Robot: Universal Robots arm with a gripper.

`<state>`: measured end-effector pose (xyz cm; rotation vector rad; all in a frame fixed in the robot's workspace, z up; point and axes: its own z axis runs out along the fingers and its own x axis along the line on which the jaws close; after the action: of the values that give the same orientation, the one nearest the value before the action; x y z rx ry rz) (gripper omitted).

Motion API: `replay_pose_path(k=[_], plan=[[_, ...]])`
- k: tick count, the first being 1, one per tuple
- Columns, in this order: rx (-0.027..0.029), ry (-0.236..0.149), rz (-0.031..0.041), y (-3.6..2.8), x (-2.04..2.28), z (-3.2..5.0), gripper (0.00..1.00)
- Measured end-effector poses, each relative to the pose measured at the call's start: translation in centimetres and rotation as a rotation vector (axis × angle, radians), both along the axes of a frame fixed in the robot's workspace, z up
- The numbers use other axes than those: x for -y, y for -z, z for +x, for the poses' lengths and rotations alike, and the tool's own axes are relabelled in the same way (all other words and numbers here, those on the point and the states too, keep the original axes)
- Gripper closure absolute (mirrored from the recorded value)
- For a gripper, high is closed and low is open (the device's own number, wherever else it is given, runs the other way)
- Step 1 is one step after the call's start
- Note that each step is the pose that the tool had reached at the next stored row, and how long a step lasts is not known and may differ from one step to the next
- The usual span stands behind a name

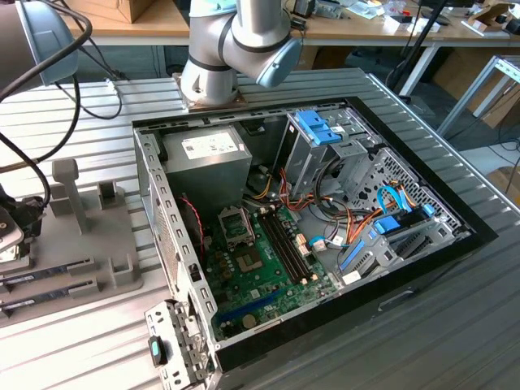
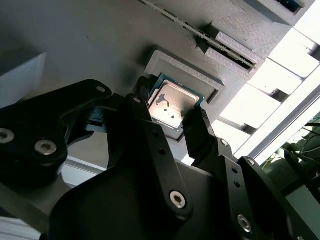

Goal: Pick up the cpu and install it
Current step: 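Pick up the cpu and move it towards the insertion slot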

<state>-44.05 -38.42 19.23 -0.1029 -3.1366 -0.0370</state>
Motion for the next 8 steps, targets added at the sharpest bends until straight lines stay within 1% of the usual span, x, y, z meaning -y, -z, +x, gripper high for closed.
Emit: replay_pose_path(k=[1,2,3,4,8], plan=[[0.0,0.0,-0.0014,0.01,-0.01,0.0,0.45],[0.0,0.0,-0.0058,0.03,-0.01,-0.01,0.45],[0.0,0.0,-0.0082,0.03,0.0,0.0,0.45],[0.0,0.0,-0.0094,0.04,0.0,-0.01,0.45],[0.0001,0.0,-0.0096,0.08,0.0,0.0,0.45]])
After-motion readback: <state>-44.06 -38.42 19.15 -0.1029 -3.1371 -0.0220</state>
